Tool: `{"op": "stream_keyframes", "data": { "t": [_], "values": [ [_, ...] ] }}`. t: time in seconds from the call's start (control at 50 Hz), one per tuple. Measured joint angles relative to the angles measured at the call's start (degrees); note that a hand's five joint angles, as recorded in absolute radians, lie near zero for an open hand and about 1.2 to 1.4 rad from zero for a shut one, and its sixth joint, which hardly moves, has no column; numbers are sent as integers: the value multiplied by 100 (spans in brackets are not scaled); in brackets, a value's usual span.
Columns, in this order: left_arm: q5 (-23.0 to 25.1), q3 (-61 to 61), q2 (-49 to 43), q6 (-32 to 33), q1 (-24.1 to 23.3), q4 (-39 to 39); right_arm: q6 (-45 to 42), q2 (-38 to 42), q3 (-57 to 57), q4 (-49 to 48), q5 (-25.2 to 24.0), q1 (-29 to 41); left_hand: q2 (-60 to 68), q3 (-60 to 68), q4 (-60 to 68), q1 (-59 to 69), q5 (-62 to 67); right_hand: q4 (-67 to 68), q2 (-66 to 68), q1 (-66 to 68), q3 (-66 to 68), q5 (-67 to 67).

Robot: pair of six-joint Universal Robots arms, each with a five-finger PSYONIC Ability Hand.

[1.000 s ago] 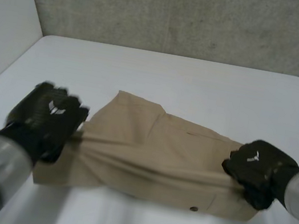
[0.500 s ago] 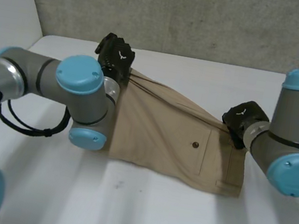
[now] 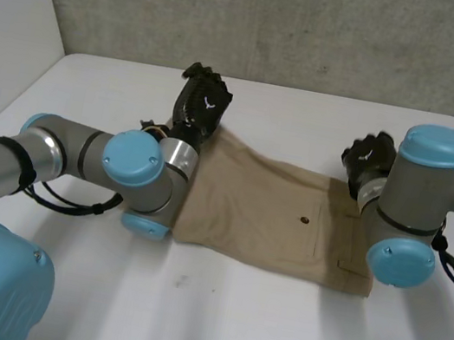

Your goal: Fold the shorts.

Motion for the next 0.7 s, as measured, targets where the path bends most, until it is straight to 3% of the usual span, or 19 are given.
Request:
{"op": "stream_keyframes", "data": {
  "t": [0.06, 0.1, 0.26, 0.42, 0.66, 0.7],
  "values": [
    [-11, -38, 47, -9, -25, 18, 179, -209, -11, -175, 7, -16, -2216, -2208, -2184, -2298, -2125, -160, -212, -93, -233, -152],
    [-22, -103, 170, -15, -59, 72, 397, -474, 13, -333, 1, -32, -2625, -2633, -2616, -2591, -2557, -160, -211, -93, -233, -152],
    [-316, -888, 1279, -229, -124, 497, 1615, -1978, 559, -602, -259, -84, -2735, -2704, -2687, -2593, -2597, -160, -211, -93, -233, -152],
    [-829, -2175, 2730, -1090, -125, 526, 2062, -2864, 1471, 227, -818, -164, -2746, -2704, -2687, -2593, -2597, -160, -211, -93, -233, -152],
    [-904, -3724, 4367, -2716, -97, -588, 3195, -3566, 2982, 1143, -1766, -654, -2746, -2704, -2687, -2593, -2597, 76, 120, 102, 138, 69],
    [-895, -3975, 4623, -3155, -80, -1148, 3352, -3635, 3391, 1119, -2083, -858, -2746, -2704, -2687, -2593, -2597, 435, 420, 410, 486, 343]
  ]
}}
